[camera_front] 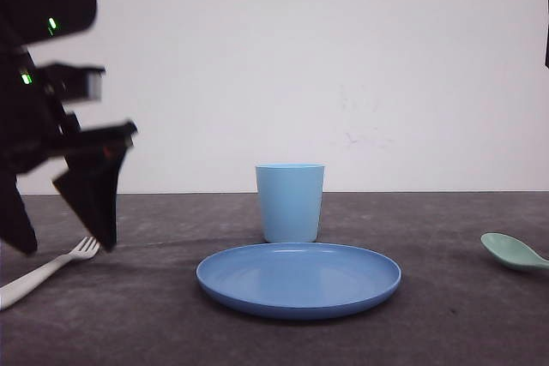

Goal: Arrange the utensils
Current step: 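Lower the left gripper onto the white fork and close on it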

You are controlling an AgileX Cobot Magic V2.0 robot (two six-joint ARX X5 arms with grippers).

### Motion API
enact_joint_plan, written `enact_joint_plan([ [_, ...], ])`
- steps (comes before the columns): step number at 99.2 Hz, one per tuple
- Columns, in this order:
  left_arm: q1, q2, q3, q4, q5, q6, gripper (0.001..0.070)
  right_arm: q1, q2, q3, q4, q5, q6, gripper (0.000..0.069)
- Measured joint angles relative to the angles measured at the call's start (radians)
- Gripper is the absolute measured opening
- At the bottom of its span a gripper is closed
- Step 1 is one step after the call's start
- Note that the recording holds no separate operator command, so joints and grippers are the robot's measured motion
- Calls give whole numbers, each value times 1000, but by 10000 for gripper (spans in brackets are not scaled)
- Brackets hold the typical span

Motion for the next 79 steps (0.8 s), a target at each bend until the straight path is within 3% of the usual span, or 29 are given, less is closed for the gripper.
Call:
enact_joint_plan([
  [28,-2,60,3,40,-15,-11,491,0,0,0,-4,0,0,680],
  [48,-2,69,3,45,-81,-19,248,0,0,0,-5,0,-2,680],
  [61,-2,69,3,48,-93,-21,175,0,0,0,-13,0,-2,680],
  [72,-8,69,3,50,-92,-21,56,0,0,0,-13,0,-3,680],
  [79,-10,69,3,50,-93,-21,39,0,0,0,-13,0,-4,680],
])
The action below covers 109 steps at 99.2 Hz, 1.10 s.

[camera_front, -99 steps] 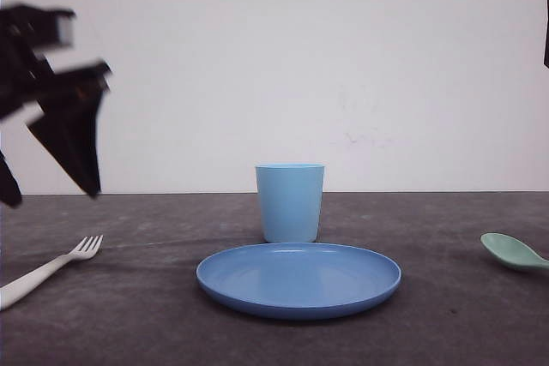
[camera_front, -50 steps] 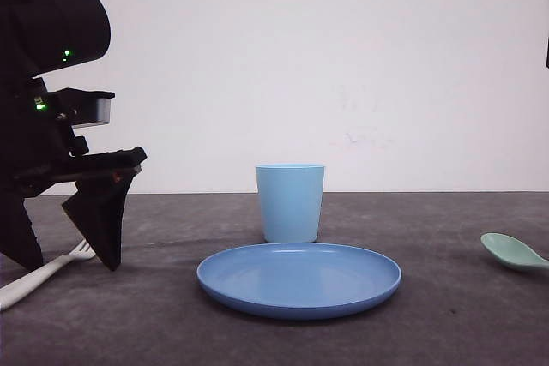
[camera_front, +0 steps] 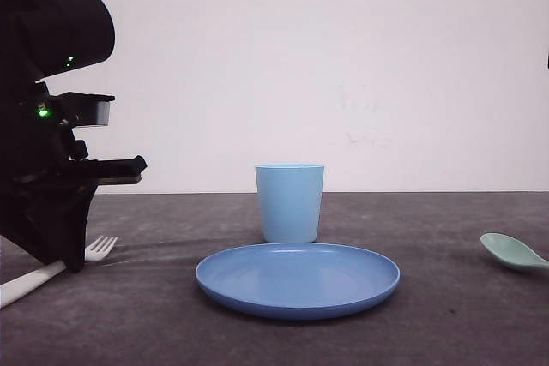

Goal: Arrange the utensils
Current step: 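Lower the left gripper onto the white fork and close on it, then lift the white fork with the left gripper toward the blue cup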

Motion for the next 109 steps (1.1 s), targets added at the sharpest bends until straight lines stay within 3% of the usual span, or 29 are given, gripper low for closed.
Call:
enact_joint_plan([
  [33,-3,-27,0,-9,-14,1,38,0,0,0,-2,0,0,680],
  [62,-32,-253,0,111,5,1,38,0,0,0,-5,0,0,680],
  [95,-54,-370,0,446,148,0,38,0,0,0,-5,0,0,680],
  [109,-76,-341,0,629,164,0,38,0,0,0,-6,0,0,680],
])
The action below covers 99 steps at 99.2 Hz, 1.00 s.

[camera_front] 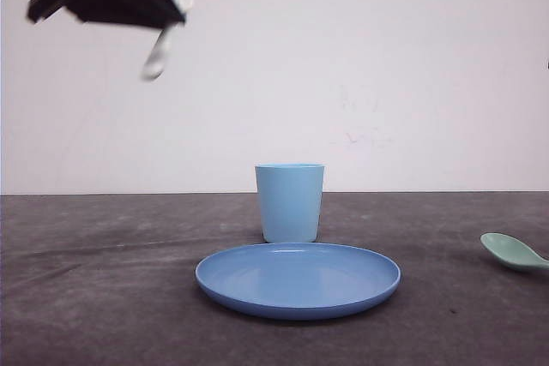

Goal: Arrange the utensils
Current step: 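Lift the white fork with the left gripper toward the blue cup, then lower the fork into the blue cup and open the left gripper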

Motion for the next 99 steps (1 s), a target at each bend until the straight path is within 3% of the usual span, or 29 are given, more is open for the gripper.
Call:
enact_joint_plan([
  [44,-35,301,0,540,32,2,38,0,0,0,-1,0,0,680],
  [70,-45,519,0,831,53,60,40,0,0,0,-30,0,0,680],
  [99,-53,672,13,884,82,156,40,0,0,0,-39,0,0,680],
])
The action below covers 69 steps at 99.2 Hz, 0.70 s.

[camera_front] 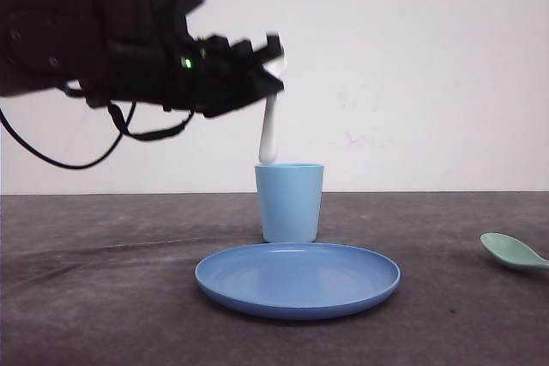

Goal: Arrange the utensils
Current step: 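Lower the fork into the blue cup and open the left gripper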

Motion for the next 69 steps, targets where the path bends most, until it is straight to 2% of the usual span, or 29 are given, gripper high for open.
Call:
enact_joint_plan([
  [38,0,75,11,-27,2,44,40,0,0,0,-8,0,0,680],
  [69,-3,105,13,-34,3,51,42,0,0,0,-8,0,0,680],
])
